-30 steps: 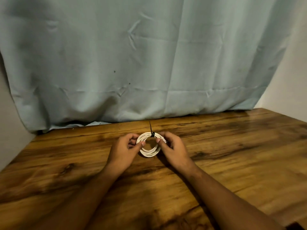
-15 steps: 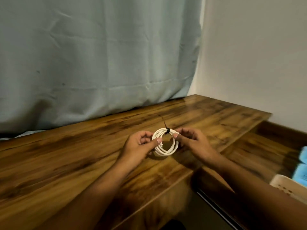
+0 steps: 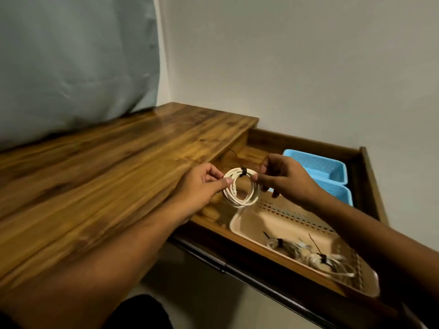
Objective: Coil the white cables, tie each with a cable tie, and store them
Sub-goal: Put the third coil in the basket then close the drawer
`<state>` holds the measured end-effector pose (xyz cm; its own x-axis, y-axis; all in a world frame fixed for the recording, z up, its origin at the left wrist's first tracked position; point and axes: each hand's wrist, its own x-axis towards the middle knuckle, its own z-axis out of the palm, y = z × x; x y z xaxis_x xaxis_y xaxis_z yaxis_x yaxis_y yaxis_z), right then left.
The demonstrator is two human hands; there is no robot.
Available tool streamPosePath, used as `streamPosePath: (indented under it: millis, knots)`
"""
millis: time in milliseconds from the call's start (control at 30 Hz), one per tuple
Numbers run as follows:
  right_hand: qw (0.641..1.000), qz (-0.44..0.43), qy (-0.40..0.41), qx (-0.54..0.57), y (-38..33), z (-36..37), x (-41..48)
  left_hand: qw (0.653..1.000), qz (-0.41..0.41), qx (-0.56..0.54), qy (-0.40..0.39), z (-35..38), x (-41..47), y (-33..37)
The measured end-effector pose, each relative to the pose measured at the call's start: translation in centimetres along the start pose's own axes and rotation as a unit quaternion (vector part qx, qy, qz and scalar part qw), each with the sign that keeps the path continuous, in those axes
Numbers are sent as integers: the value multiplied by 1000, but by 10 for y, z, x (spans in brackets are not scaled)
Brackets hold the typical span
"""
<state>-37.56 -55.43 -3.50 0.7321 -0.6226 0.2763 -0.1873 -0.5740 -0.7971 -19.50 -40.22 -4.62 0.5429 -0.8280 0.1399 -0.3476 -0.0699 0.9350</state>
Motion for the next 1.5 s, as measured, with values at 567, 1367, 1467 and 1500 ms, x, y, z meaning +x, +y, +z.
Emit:
streamPosePath:
  millis: [567,1367,1467,1500]
  knots:
    - [962,31,-138,-233,82,-17,-36,892,108,438,-28,90,27,-3]
    - [892,-119,-272,-341,73,-16,-55,702,46,679,-209,92,12,-5]
    - [891,-104,-274,-346,70,-25,-65,712,66,673,-192,90,8,-1]
    - [897,-97,-260,-346,70,-30,-69,727,77,659,-179,88,6,0]
